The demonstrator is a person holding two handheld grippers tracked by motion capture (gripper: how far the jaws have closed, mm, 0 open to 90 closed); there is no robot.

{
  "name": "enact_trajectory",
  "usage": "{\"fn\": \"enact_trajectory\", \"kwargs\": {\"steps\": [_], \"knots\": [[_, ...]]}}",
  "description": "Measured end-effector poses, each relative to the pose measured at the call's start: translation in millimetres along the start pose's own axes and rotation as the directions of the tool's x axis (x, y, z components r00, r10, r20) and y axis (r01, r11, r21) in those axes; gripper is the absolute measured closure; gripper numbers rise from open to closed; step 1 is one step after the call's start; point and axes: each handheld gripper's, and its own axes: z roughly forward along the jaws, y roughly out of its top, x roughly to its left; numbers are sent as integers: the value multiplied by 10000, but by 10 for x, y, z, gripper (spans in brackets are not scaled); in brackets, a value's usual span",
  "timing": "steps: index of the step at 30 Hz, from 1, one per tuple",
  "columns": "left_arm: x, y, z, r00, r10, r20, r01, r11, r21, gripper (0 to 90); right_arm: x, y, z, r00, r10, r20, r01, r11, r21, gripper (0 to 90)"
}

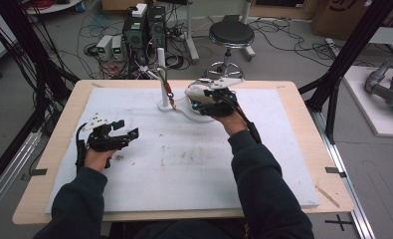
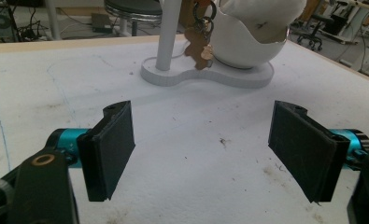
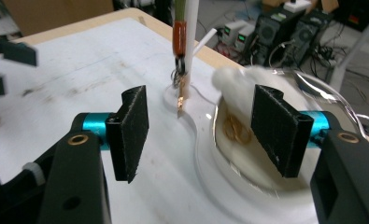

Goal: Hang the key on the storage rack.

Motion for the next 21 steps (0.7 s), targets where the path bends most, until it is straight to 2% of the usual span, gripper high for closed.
{"fn": "enact_trajectory", "kwargs": {"steps": [1, 2, 4, 9, 16, 21], "knots": [[1, 0, 4, 10000, 0, 8, 0, 10000, 1, 224, -27, -65, -70, 9999, 64, -81, -64, 10000, -1, 361], [1, -1, 6, 10000, -21, 14, 21, 10000, -19, 224, -49, -116, -131, 9999, 126, -82, -124, 9996, 250, 331], [1, 2, 4, 10000, -66, 2, 66, 9999, -84, 224, -70, -261, -269, 9999, 88, -80, -88, 10000, -7, 305], [1, 5, 4, 10000, -46, -25, 45, 10000, -89, 222, -114, -630, -584, 9997, 151, 196, -149, 9998, -96, 222], [-29, 1, 37, 9999, 124, 106, -123, 9999, -39, 222, -220, -1179, -947, 9938, 660, 896, -640, 9976, -256, 218], [-58, 2, 60, 9997, 204, 119, -203, 9998, -86, 222, -306, -1355, -1145, 9877, 930, 1256, -876, 9950, -479, 218]]}}
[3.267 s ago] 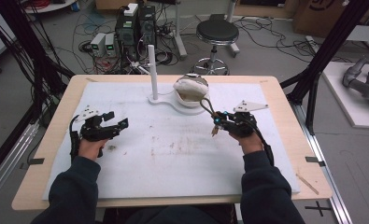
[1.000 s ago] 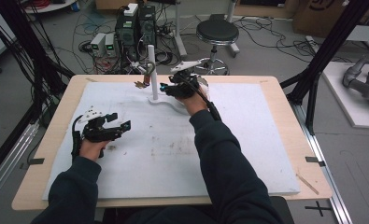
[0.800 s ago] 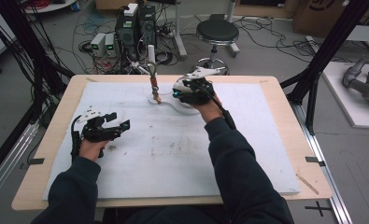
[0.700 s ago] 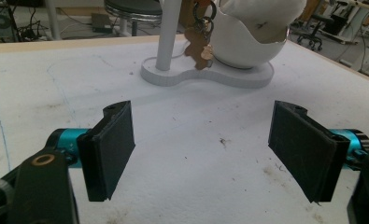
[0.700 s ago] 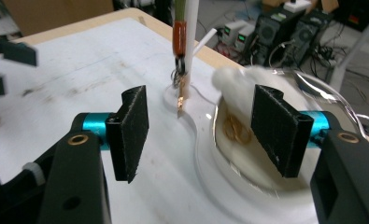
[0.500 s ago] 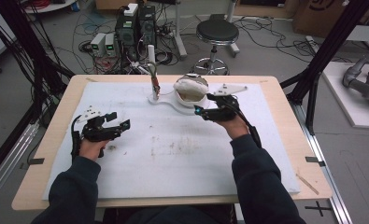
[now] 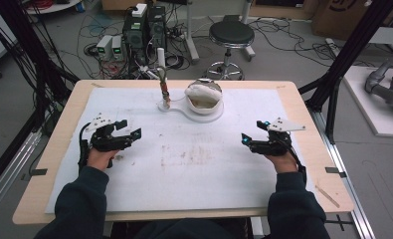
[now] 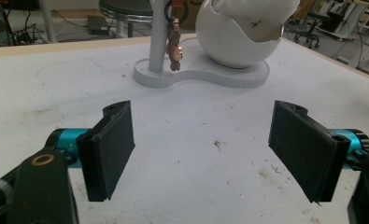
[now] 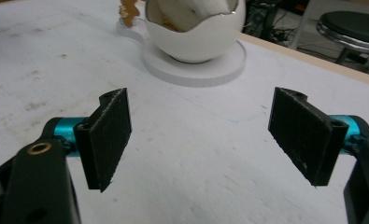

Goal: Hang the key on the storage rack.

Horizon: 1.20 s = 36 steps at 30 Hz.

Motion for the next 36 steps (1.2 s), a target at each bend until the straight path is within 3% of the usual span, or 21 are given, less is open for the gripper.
{"fn": "enact_trajectory", "kwargs": {"steps": [5, 10, 36], "knots": [[-7, 13, 32, 10000, 59, 22, -59, 9999, -89, 222, -109, -129, -94, 9989, -96, 469, 80, 9994, 339, 217], [-15, 18, 28, 9999, 165, 24, -164, 9998, -137, 222, -187, -188, -133, 9974, 100, 710, -131, 9990, 434, 218], [-41, 22, 17, 9995, 210, 254, -207, 9997, -110, 223, -149, -187, -102, 9957, 140, 920, -209, 9971, 736, 218]]}}
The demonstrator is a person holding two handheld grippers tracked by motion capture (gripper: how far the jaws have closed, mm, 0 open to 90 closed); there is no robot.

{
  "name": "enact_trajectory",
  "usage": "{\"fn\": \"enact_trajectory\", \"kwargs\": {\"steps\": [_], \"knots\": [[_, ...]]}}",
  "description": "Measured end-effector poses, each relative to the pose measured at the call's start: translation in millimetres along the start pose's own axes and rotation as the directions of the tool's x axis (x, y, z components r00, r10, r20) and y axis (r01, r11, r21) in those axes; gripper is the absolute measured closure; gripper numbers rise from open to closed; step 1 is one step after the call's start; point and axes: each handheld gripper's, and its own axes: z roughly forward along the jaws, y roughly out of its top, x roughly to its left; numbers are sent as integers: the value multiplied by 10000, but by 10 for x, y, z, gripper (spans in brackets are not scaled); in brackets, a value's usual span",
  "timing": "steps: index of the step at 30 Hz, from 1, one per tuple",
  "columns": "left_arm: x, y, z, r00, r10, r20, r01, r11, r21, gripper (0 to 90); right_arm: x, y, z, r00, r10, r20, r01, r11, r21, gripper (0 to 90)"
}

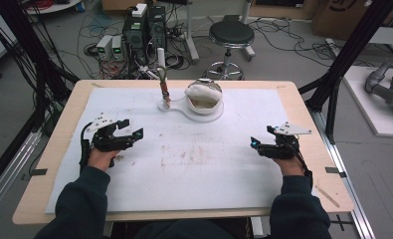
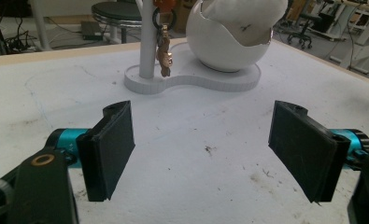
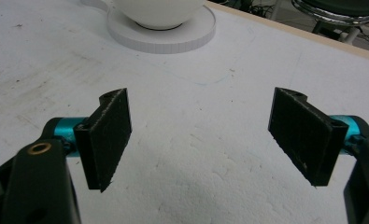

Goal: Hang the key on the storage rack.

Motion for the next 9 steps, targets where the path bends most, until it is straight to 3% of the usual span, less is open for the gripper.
{"fn": "enact_trajectory", "kwargs": {"steps": [9], "knots": [[-7, -6, 11, 10000, -12, -35, 12, 10000, 90, 223, -9, -4, 23, 10000, 20, -59, -19, 10000, 78, 218]]}}
